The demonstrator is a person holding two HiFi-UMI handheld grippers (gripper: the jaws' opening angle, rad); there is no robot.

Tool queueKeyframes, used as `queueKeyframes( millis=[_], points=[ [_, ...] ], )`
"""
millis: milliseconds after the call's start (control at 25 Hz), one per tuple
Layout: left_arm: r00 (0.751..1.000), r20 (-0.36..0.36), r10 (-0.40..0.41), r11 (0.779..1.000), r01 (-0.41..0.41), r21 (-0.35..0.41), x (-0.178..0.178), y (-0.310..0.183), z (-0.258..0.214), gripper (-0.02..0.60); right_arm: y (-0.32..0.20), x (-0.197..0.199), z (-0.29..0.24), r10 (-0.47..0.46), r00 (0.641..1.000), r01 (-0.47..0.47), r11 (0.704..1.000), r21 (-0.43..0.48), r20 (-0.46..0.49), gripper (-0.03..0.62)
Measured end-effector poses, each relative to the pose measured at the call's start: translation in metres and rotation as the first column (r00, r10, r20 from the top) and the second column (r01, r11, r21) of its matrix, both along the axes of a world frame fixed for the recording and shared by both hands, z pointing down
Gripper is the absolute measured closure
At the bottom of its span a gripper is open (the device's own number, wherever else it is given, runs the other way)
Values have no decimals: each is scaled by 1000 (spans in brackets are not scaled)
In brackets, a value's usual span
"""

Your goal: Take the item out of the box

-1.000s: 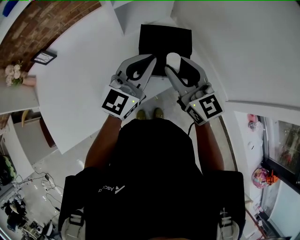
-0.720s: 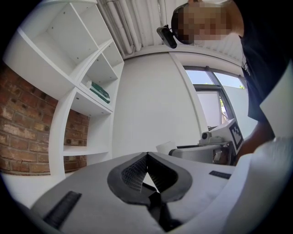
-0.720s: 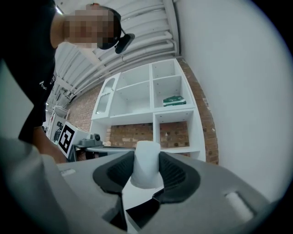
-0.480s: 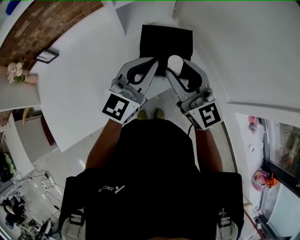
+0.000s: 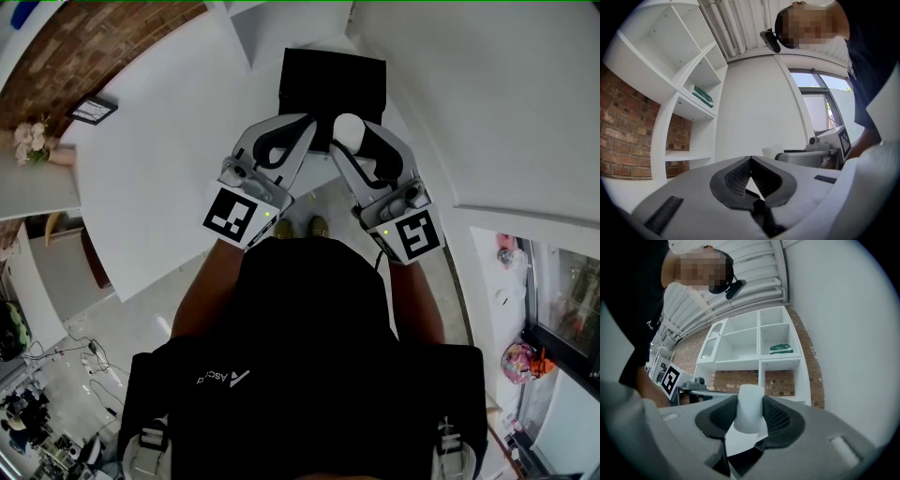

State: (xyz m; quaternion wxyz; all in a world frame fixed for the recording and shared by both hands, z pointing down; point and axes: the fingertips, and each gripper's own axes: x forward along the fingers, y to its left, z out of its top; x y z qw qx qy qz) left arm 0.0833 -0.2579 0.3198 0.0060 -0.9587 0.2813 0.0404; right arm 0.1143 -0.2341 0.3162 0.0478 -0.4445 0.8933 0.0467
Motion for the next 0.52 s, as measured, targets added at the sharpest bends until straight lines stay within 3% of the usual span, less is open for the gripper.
queueKeyframes(
  millis=[520],
  points=[
    [1000, 1, -8, 1000, 8, -10, 0, -4, 5, 583, -3, 1, 2, -8, 1000, 8, 1000, -1, 8, 422]
  ],
)
